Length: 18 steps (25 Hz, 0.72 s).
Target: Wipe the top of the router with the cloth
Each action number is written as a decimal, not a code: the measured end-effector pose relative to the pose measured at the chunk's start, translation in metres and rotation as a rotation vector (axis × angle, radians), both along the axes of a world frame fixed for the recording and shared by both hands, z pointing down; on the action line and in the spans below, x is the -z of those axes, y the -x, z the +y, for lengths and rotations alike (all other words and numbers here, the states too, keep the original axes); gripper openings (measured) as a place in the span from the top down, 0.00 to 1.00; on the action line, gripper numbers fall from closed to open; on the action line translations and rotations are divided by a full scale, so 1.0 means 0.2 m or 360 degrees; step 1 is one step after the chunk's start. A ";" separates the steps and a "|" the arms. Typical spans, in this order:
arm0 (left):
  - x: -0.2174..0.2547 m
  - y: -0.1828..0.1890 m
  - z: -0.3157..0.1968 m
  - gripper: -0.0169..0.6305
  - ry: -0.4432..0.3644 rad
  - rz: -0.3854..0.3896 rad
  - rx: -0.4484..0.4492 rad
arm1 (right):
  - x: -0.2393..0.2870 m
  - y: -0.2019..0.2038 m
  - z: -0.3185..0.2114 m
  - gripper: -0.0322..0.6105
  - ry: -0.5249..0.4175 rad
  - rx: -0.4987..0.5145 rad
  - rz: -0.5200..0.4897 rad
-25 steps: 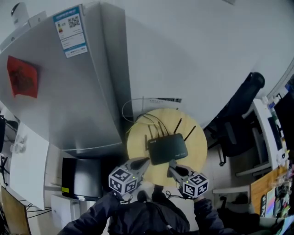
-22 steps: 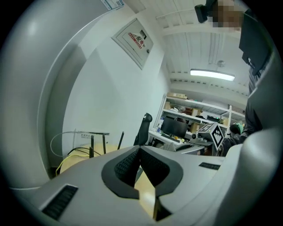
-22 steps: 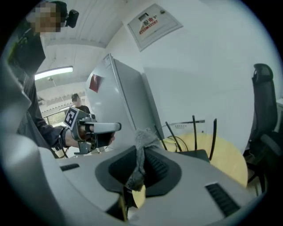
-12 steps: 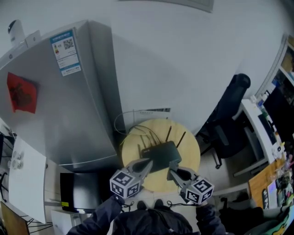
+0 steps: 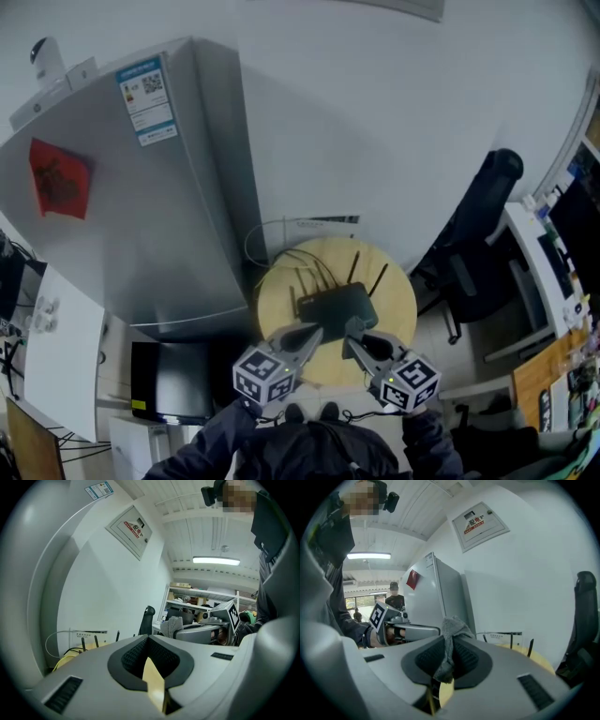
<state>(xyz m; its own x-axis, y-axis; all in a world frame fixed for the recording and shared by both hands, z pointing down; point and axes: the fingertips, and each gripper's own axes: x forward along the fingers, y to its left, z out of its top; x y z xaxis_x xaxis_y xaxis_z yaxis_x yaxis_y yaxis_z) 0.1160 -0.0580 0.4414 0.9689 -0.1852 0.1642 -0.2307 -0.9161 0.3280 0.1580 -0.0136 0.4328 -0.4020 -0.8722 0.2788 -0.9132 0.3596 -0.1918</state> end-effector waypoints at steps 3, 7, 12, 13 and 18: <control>0.00 0.01 0.00 0.97 -0.0001 -0.0001 0.0013 | 0.00 0.02 -0.01 0.84 -0.0001 0.0023 0.0014; 0.00 0.03 0.00 0.97 0.0002 -0.0003 0.0029 | 0.01 0.04 -0.01 0.84 -0.0005 0.0038 0.0013; -0.01 0.04 0.01 0.97 0.0004 -0.0007 0.0034 | 0.01 0.05 -0.01 0.84 -0.0003 0.0048 0.0014; -0.01 0.05 0.01 0.97 0.0003 -0.0006 0.0033 | 0.01 0.05 -0.01 0.84 -0.0002 0.0048 0.0015; -0.02 0.05 0.01 0.97 0.0002 -0.0009 0.0032 | 0.01 0.05 -0.01 0.84 -0.0007 0.0049 0.0008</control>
<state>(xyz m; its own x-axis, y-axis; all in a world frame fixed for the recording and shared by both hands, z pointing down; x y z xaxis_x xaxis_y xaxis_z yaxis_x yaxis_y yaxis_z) 0.1063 -0.0563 0.4445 0.9640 -0.2043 0.1702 -0.2509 -0.9108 0.3278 0.1474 -0.0150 0.4304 -0.4271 -0.8606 0.2772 -0.9027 0.3882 -0.1856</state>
